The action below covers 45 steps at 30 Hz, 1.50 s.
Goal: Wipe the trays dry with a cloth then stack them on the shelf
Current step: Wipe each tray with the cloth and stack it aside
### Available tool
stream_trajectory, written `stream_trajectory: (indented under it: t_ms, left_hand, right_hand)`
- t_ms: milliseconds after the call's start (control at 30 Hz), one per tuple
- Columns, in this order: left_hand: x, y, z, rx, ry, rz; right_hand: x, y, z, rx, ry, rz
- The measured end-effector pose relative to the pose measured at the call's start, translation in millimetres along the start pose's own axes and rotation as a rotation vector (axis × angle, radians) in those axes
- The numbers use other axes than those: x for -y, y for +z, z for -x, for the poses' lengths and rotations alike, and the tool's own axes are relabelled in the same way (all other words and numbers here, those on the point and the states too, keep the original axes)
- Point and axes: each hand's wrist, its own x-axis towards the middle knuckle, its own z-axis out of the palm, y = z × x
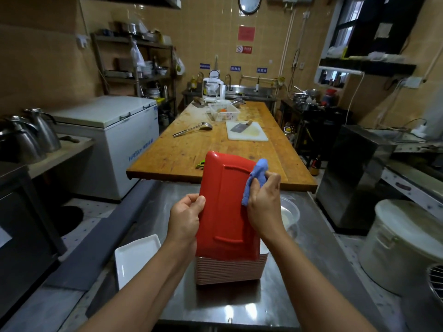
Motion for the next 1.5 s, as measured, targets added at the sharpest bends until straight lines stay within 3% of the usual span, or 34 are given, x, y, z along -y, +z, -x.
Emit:
stream_trajectory:
  t_ms: [233,433,567,733,900,1033,1100,1300,1500]
  left_hand:
    - [-11,12,-25,-0.112,0.050,0.174]
    - [-5,26,-27,-0.068,0.042,0.262]
    - [-4,23,-22,0.065,0.013,0.139]
    - [-16,-2,-19,0.314,-0.042,-0.215]
    - [-62,-15,-40,0.281,0.061,-0.333]
    - [-85,-15,-48,0.549,-0.064,-0.557]
    - [-83,-15,-45,0.607,-0.103,-0.565]
    - [-66,-21,-41,0.499,-0.066,-0.369]
    - [-54,-24,-39,0.365,-0.109,-0.282]
  right_hand:
    - [-7,0,45,0.025,0.041,-0.045]
    - [-6,-22,26,0.017,0.362,-0.461]
    - [-13,-39,12,0.117,0.493,-0.714]
    - [-21,-64,-3,0.261,0.517,-0.852]
    - [-25,-84,-12,0.490,0.484,-0.744]
    - [-19,-89,-17,0.638,0.412,-0.638]
    - [-14,-89,-21,0.647,0.383,-0.594]
    - [-3,-84,-30,0.543,0.221,-0.407]
    - [-6,-58,-17,0.218,-0.212,0.244]
